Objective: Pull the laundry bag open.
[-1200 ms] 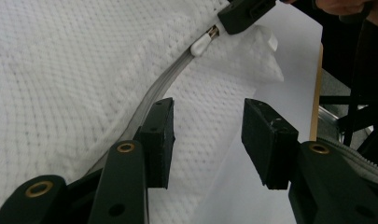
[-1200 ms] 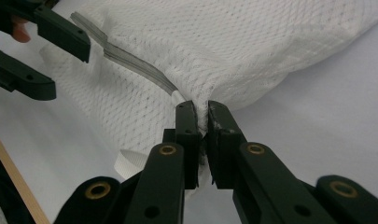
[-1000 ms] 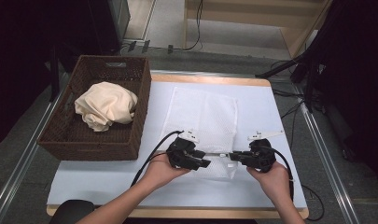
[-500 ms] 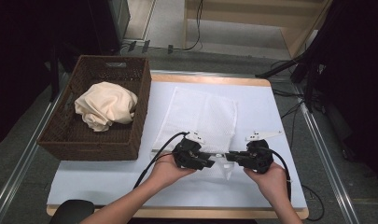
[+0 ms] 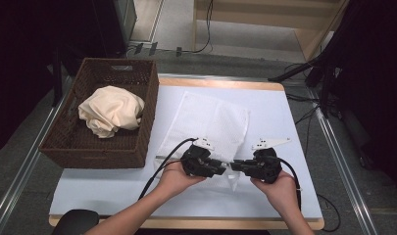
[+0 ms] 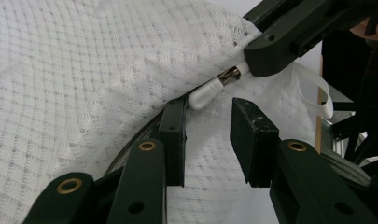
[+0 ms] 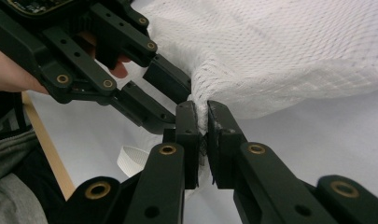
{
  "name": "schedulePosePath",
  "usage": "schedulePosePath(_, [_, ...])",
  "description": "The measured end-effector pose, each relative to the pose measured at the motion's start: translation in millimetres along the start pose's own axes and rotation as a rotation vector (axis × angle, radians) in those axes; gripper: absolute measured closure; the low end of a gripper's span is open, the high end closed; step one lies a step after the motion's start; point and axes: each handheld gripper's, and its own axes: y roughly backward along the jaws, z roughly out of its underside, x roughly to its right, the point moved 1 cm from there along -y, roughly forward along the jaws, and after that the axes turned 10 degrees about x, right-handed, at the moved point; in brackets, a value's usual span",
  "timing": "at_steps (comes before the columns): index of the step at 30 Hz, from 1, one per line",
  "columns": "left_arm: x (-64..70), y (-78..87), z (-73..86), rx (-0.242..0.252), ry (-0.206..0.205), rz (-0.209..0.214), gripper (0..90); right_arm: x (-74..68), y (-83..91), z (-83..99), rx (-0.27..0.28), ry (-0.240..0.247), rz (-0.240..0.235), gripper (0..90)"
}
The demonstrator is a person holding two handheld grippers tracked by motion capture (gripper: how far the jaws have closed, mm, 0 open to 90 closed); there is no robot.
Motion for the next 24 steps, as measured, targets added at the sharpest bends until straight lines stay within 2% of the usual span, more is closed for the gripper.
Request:
schedulePosePath(7, [4.8,-1.4,0.5,-0.002,-0.008,0.03,71.6,0.4,-2.3,0.9,-0.01,0.011,0.01,85.1])
schedulePosePath(11, [7.2,-2.1,0.6,-0.012,-0.014,0.038,75.5,-1.9,-3.8,0.6,-0.011,0.018,-0.002,85.2])
schedulePosePath(17, [4.8,-0.7,0.5,-0.028,0.002,0.041,86.1,-6.1,-6.2,0.7,-0.023,0.027,-0.014,85.2])
schedulePosePath(24, [3.2,-2.9,1.7,-0.054,0.002,0.036,86.8,-5.2,-9.0,2.4,-0.044,0.02,-0.001,85.8])
